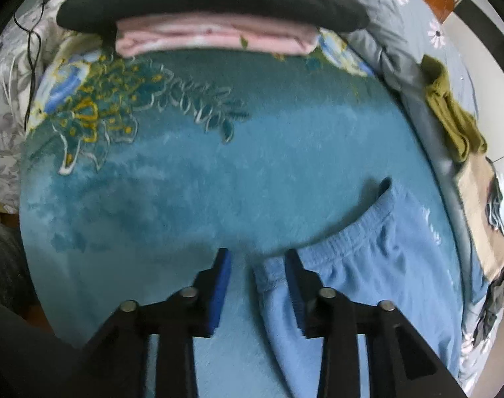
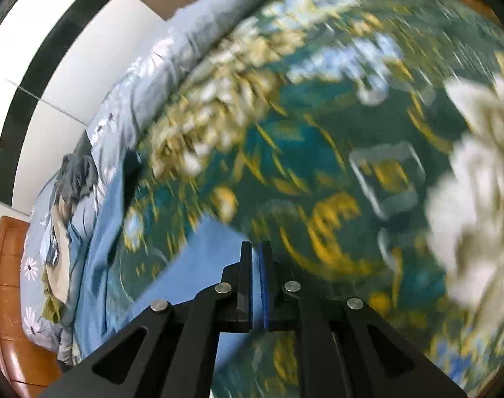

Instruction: Fold clothes

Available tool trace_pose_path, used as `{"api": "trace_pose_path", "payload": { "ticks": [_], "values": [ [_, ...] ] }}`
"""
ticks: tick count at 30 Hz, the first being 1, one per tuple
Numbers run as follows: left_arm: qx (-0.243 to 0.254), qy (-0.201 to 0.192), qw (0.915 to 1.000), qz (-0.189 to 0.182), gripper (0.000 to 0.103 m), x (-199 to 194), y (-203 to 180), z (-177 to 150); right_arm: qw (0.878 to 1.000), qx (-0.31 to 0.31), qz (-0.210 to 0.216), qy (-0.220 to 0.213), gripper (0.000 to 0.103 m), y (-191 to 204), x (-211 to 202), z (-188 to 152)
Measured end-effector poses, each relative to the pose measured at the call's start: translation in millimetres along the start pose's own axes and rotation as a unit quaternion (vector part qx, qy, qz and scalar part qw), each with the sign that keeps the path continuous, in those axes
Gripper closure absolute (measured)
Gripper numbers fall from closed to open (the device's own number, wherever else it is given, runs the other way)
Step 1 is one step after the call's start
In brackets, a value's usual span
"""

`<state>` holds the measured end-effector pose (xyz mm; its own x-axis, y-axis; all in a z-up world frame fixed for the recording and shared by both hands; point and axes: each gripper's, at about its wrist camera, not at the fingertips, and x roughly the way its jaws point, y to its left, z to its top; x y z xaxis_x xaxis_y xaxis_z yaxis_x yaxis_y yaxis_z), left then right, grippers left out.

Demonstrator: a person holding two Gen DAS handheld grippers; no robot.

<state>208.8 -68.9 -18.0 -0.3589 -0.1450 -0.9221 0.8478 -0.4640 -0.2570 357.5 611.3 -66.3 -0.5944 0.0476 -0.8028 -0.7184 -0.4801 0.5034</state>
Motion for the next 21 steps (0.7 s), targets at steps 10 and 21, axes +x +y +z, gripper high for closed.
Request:
{"api": "trace_pose_path", "payload": {
  "ticks": [10, 21],
  "values": [
    [0.156, -0.065, 0.9798, -0.107, 0.042, -35, -61, -24, 0.992, -0.049, 0.109, 0.038, 0.064, 147, 109, 68],
    [0.139, 0.001, 0.9805, -0.139, 0.04, -18, -63, -32, 0.991, 0.066, 0.105, 0.059, 0.081, 167, 188, 93]
  ]
}}
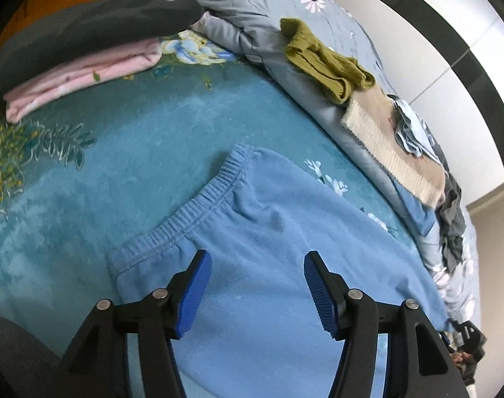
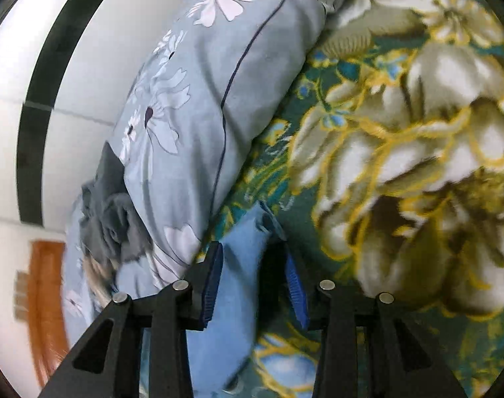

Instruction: Fold clothes

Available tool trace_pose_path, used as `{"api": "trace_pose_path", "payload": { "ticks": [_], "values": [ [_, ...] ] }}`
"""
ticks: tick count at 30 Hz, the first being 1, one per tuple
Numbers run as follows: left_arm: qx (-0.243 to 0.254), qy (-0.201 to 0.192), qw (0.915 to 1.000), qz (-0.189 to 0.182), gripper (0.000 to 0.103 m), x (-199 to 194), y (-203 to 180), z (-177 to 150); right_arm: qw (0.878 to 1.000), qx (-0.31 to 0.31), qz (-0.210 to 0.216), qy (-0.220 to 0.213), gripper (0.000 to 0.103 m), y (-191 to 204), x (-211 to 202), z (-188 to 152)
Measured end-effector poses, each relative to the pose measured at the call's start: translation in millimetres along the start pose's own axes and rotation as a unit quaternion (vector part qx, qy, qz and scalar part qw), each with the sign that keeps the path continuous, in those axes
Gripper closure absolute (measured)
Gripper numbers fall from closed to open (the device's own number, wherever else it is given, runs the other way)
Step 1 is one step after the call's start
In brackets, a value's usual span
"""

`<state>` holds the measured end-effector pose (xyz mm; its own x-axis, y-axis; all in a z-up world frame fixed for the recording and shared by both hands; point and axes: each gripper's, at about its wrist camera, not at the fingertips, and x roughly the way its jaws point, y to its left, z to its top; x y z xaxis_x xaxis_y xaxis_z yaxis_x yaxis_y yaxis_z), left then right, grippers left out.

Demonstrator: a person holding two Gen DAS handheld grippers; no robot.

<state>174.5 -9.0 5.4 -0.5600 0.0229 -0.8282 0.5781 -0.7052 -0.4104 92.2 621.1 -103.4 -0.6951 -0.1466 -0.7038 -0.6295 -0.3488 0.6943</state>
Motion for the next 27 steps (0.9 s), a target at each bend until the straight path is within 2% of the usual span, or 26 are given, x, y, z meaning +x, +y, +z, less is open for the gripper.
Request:
{"api": "trace_pose_path", "payload": {
  "ticks": [1, 4, 6, 7, 8, 10, 12, 14, 16, 18, 20, 23, 27],
  "values": [
    [-0.006, 0.002, 1.0, 0.001, 0.04, 2, 1, -1, 1.0, 0.004, 0.004, -0.002, 0.097, 3, 1, 1],
    [-0.013, 0.01, 0.9998, 0.005, 0.04, 7, 1, -4, 0.999, -0.036, 0.006, 0.001, 0.1, 30, 1, 1],
    [-0.006, 0.013, 0.9999, 0.007, 0.04, 10, -3, -5, 0.994, -0.11, 0.014, 0.006, 0.1, 59, -2, -3],
    [-0.001, 0.014, 0.9999, 0.009, 0.04, 11, -4, -5, 0.986, -0.165, 0.016, 0.009, 0.1, 76, -6, -8],
    [0.002, 0.016, 0.9998, 0.01, 0.04, 12, -5, -5, 0.972, -0.236, 0.01, 0.01, 0.1, 96, -10, -16],
    [0.001, 0.019, 0.9997, 0.012, 0.04, 13, -3, -4, 0.932, -0.362, -0.006, 0.006, 0.101, 130, -20, -31],
    [-0.012, 0.024, 0.9996, 0.013, 0.04, 14, 2, -3, 0.914, -0.404, -0.039, -0.024, 0.101, 137, -31, -28],
    [-0.024, 0.028, 0.9993, 0.013, 0.04, 16, 6, -2, 0.925, -0.37, -0.071, -0.041, 0.101, 120, -32, -6],
    [-0.03, 0.033, 0.9989, 0.015, 0.04, 18, 9, -2, 0.939, -0.331, -0.093, -0.027, 0.101, 96, -23, 6],
    [-0.034, 0.036, 0.9986, 0.016, 0.04, 20, 10, -3, 0.945, -0.303, -0.12, -0.011, 0.1, 74, -10, 9],
    [-0.033, 0.037, 0.9986, 0.019, 0.04, 22, 9, -4, 0.951, -0.281, -0.129, -0.004, 0.1, 58, 0, 6],
    [-0.031, 0.042, 0.9983, 0.025, 0.039, 24, 9, -5, 0.956, -0.261, -0.134, -0.006, 0.1, 47, 1, 3],
    [-0.037, 0.049, 0.9977, 0.029, 0.039, 29, 10, -6, 0.953, -0.28, -0.108, -0.029, 0.1, 64, -9, -3]
  ]
}}
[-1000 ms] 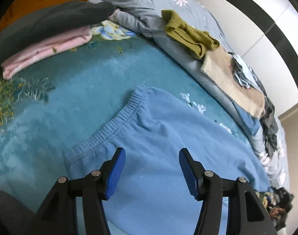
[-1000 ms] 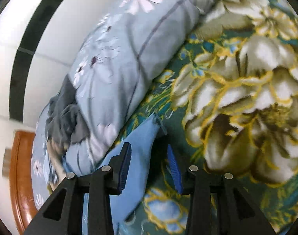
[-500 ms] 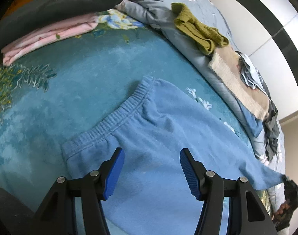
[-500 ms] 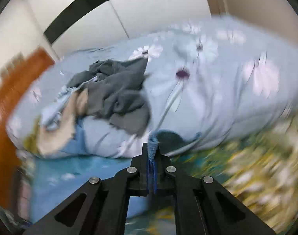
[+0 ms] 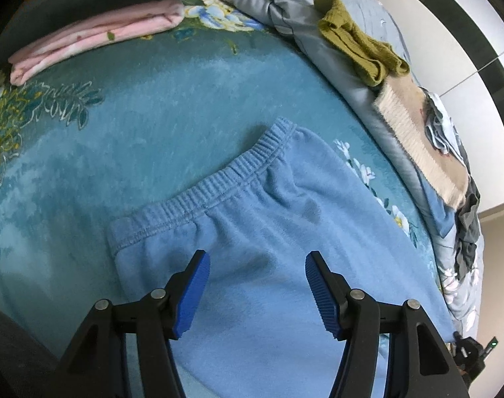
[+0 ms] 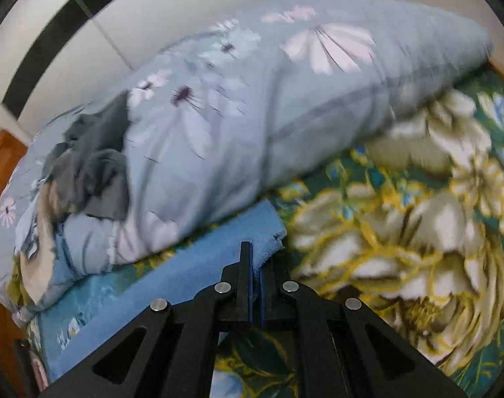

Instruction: Fold clothes

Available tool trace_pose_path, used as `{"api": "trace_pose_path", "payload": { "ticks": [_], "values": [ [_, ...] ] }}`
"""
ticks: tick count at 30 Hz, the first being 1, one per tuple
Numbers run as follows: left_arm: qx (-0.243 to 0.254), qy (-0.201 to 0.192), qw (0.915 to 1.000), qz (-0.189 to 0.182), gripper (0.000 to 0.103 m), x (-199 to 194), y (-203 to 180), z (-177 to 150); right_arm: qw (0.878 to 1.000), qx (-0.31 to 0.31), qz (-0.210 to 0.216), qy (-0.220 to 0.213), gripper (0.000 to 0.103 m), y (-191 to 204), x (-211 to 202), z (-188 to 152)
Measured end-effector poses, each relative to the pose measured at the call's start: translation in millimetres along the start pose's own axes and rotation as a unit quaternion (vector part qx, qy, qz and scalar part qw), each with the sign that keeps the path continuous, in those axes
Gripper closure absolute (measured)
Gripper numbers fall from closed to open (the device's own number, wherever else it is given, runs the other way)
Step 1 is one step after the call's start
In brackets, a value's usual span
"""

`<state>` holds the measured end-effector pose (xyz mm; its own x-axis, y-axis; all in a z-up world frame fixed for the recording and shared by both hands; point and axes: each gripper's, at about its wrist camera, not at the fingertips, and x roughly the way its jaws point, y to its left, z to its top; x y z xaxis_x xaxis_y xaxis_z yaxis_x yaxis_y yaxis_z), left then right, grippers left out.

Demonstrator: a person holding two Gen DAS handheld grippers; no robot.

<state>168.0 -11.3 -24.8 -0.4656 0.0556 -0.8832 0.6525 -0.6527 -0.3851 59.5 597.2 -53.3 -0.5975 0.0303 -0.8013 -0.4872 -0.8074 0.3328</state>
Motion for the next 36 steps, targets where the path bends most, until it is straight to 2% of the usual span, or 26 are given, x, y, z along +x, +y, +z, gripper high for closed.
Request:
{"api": "trace_pose_path", "payload": {
  "ticks": [3, 4, 6, 8, 9, 10, 14, 17, 20, 23, 25, 26, 27, 29, 32, 36],
  "values": [
    [0.003, 0.003, 1.0, 0.002, 0.039, 3, -1, -1, 0.996, -0.069, 0.057, -0.01, 0.1, 40, -16, 2],
    [0.004, 0.003, 1.0, 0.003, 0.039, 3, -1, -1, 0.99, -0.117, 0.079, -0.004, 0.1, 62, -21, -4],
    [0.002, 0.005, 1.0, 0.005, 0.039, 5, 1, 0, 0.97, -0.213, 0.118, 0.012, 0.1, 103, -28, -21],
    [-0.006, 0.008, 0.9999, 0.005, 0.039, 6, 5, 1, 0.942, -0.305, 0.133, 0.048, 0.1, 134, -26, -47],
    [-0.015, 0.009, 0.9998, 0.004, 0.039, 6, 8, 2, 0.936, -0.321, 0.129, 0.06, 0.1, 138, -21, -54],
    [-0.022, 0.009, 0.9997, 0.001, 0.039, 6, 11, 2, 0.938, -0.319, 0.119, 0.066, 0.1, 137, -15, -55],
    [-0.034, 0.008, 0.9994, -0.004, 0.039, 6, 16, 3, 0.972, -0.22, 0.073, 0.038, 0.1, 95, -9, -25],
    [-0.037, 0.008, 0.9993, -0.006, 0.038, 6, 16, 3, 0.99, -0.14, 0.023, 0.018, 0.1, 52, -12, -3],
    [-0.036, 0.011, 0.9993, -0.001, 0.038, 8, 16, 2, 0.997, -0.071, -0.019, 0.029, 0.1, 6, -10, 2],
    [-0.036, 0.008, 0.9993, 0.005, 0.038, 6, 16, 2, 0.997, -0.032, -0.065, 0.038, 0.097, -23, -5, -4],
    [-0.04, 0.005, 0.9991, 0.011, 0.038, 3, 18, 3, 0.994, -0.013, -0.105, 0.036, 0.091, -36, -8, -8],
    [-0.044, 0.004, 0.9989, 0.014, 0.037, 2, 20, 3, 0.991, 0.0, -0.127, 0.034, 0.083, -43, -11, -8],
    [-0.05, 0.002, 0.9986, 0.016, 0.037, 1, 22, 4, 0.991, 0.014, -0.128, 0.029, 0.078, -50, -17, -7],
    [-0.057, 0.001, 0.9982, 0.017, 0.035, 0, 26, 5, 0.994, 0.042, -0.101, 0.012, 0.078, -60, -36, -7],
    [-0.057, -0.001, 0.9981, 0.022, 0.035, -2, 28, 6, 0.997, 0.042, -0.057, -0.009, 0.076, -66, -71, -18],
    [-0.039, 0.008, 0.9989, 0.025, 0.035, -8, 32, 11, 0.999, 0.038, -0.014, -0.003, 0.067, -78, -111, -61]
  ]
}}
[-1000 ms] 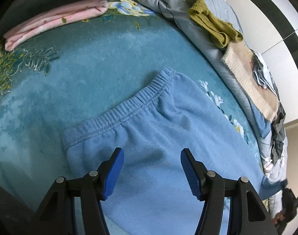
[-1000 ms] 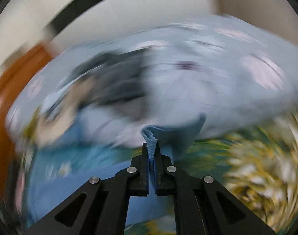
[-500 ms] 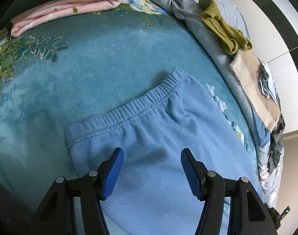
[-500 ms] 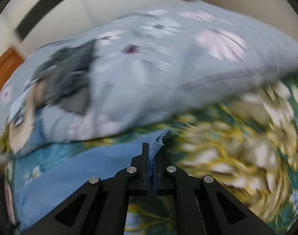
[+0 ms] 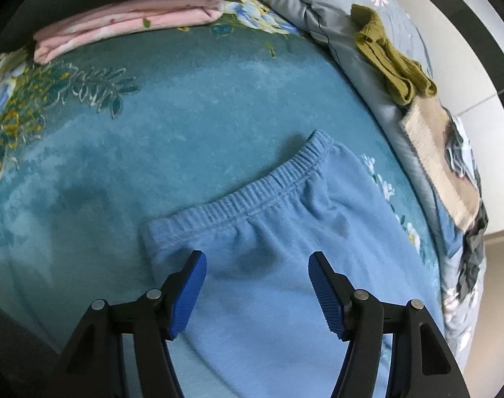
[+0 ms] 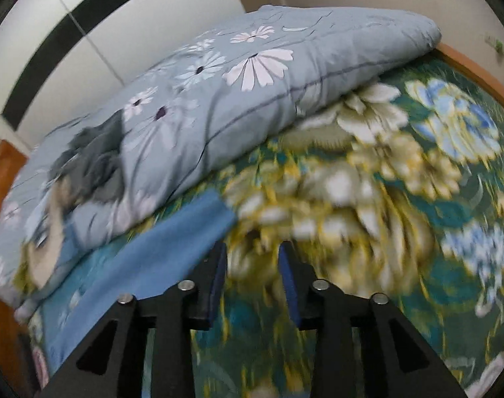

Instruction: Fold clothes

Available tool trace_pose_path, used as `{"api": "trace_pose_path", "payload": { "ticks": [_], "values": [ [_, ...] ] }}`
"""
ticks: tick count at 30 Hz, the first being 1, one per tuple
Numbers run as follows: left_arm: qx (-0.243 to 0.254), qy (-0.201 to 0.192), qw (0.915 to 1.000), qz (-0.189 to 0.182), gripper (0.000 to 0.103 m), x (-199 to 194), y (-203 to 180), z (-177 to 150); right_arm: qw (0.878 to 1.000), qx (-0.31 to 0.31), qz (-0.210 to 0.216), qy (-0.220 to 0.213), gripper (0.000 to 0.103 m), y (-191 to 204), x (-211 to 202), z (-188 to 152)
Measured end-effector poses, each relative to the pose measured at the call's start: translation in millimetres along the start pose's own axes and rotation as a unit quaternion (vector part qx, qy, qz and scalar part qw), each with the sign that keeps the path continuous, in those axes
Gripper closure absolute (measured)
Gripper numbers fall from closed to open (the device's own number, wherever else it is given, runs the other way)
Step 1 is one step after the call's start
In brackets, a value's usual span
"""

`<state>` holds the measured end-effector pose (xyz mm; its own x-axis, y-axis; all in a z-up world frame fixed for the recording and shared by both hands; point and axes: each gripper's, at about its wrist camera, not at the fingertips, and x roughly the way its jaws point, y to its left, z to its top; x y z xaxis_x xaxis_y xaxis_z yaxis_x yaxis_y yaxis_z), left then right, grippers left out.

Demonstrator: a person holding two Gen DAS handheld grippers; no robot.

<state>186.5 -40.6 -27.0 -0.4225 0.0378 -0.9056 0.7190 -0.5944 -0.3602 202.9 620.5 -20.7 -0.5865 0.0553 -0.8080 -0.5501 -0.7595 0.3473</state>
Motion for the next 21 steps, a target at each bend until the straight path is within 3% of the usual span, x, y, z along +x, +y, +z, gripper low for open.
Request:
{"api": "trace_pose_path", "payload": {
  "ticks": [3, 8, 16, 18, 21],
  "values": [
    [0.002, 0.009, 0.9999, 0.013, 0.035, -5, 14, 5, 1.0, 0.016, 0.018, 0.012, 0.067, -22, -27, -37],
    [-0.053, 0.037, 0.9979, -0.003, 0.035, -7, 43, 8, 0.998, 0.062, 0.016, 0.011, 0.066, -56, -65, -90],
    [-0.07, 0.093, 0.993, 0.022, 0.039, 19, 61, 2, 0.982, 0.184, 0.018, 0.032, 0.066, -114, -81, -142],
    [-0.066, 0.092, 0.9935, 0.014, 0.047, 18, 61, 2, 0.977, 0.205, 0.035, 0.041, 0.066, -119, -76, -152],
    [-0.054, 0.092, 0.9943, 0.0, 0.068, 18, 58, 2, 0.974, 0.213, 0.049, 0.061, 0.066, -115, -63, -159]
  ]
}}
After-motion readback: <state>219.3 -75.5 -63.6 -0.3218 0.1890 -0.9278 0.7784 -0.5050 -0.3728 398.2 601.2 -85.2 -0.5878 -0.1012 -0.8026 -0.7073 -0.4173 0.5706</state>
